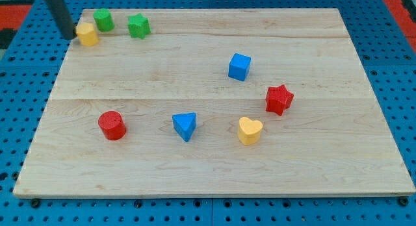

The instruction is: Slide the yellow hexagon and green star diagonally to each other

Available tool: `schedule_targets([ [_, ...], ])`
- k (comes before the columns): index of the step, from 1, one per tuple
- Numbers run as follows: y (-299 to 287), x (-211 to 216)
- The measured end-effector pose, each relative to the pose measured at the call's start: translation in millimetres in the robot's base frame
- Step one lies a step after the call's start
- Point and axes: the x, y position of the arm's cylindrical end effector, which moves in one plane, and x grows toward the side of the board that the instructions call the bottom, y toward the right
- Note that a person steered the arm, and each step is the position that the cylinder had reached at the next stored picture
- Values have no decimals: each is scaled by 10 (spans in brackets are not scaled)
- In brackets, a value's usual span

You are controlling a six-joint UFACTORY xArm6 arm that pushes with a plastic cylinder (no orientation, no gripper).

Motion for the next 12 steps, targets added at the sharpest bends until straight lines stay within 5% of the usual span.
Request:
schedule_targets([
  [1,1048,-11],
  [3,313,-263],
  [5,1976,-183],
  [7,1988,-405],
  [9,2783,-901],
  [11,797,-883],
  [12,768,-706],
])
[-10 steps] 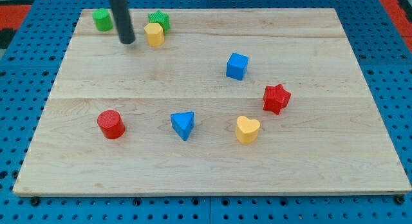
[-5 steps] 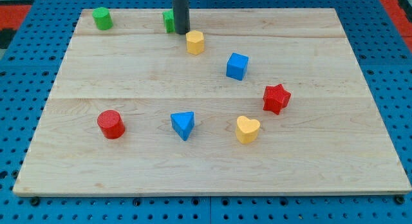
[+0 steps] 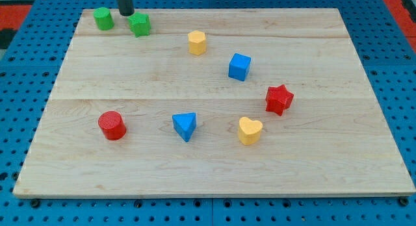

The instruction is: Slide the yellow hexagon and green star diagonally to each other

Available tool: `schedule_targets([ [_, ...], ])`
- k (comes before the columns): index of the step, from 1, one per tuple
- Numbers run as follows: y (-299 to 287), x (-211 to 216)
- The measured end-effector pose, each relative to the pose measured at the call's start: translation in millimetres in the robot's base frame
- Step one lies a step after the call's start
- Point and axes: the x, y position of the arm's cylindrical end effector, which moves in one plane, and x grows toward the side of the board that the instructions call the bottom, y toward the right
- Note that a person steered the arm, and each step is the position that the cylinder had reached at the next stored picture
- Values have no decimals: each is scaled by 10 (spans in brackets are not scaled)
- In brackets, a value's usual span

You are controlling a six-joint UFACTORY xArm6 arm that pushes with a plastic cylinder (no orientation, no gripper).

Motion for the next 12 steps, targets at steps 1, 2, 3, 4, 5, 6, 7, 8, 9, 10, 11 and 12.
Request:
schedule_targets([
  [1,154,78],
  [2,253,-193],
  [3,686,125],
  [4,758,603],
  [5,791,552],
  [6,704,-4],
  [7,242,-60],
  [8,375,381],
  [9,363,788],
  [10,303,911],
  [11,183,1047],
  [12,668,1262],
])
